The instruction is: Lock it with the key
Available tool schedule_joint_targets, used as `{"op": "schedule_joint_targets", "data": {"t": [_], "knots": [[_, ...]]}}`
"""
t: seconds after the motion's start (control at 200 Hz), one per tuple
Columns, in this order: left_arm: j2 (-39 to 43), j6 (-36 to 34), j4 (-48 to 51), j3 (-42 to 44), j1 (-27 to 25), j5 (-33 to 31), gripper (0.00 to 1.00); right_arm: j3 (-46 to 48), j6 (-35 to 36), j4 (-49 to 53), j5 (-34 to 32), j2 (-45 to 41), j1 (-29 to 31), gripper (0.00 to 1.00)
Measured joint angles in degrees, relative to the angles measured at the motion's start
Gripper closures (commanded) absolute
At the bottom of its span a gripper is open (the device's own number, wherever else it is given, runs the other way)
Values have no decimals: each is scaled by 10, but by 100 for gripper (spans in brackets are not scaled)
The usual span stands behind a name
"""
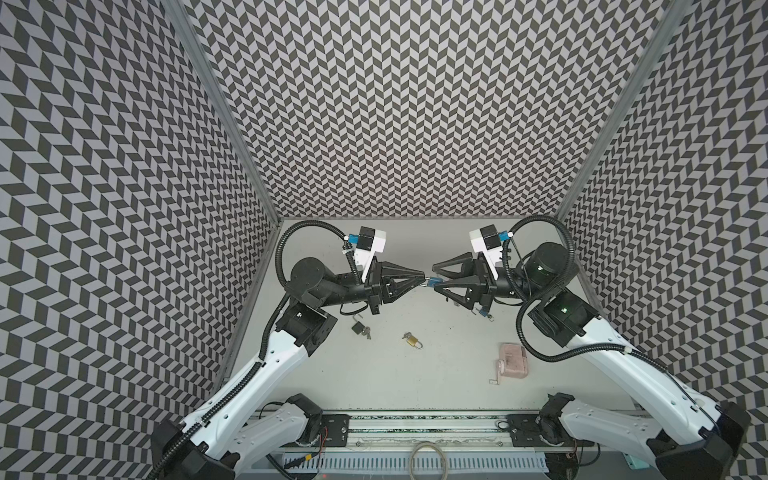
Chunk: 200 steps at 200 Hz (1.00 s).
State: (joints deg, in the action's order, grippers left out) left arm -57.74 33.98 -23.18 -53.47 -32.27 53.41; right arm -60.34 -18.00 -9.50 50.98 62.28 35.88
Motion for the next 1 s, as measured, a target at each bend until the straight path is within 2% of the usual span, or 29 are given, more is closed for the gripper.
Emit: {"op": "schedule_joint_targets", "data": {"t": [0.115,0.24,0.37,0.496,0.581,0.696,0.821,1.001], "knots": [[0,2,-1,0,0,-2,100,0,0,0,0,0,0,43],[0,2,-3,0,0,-2,100,0,3,0,0,1,3,47],[-2,2,-4,0,0,-2,100,0,6,1,0,5,8,47],[-4,2,-4,0,0,-2,100,0,8,2,0,9,9,58],[-4,2,-4,0,0,-2,100,0,9,2,0,9,11,61],[-4,2,-4,0,0,-2,100,0,9,0,-1,9,11,60],[-4,2,-4,0,0,-3,100,0,9,0,-2,8,11,49],[-4,2,-4,0,0,-7,100,0,9,0,-2,8,11,55]]}}
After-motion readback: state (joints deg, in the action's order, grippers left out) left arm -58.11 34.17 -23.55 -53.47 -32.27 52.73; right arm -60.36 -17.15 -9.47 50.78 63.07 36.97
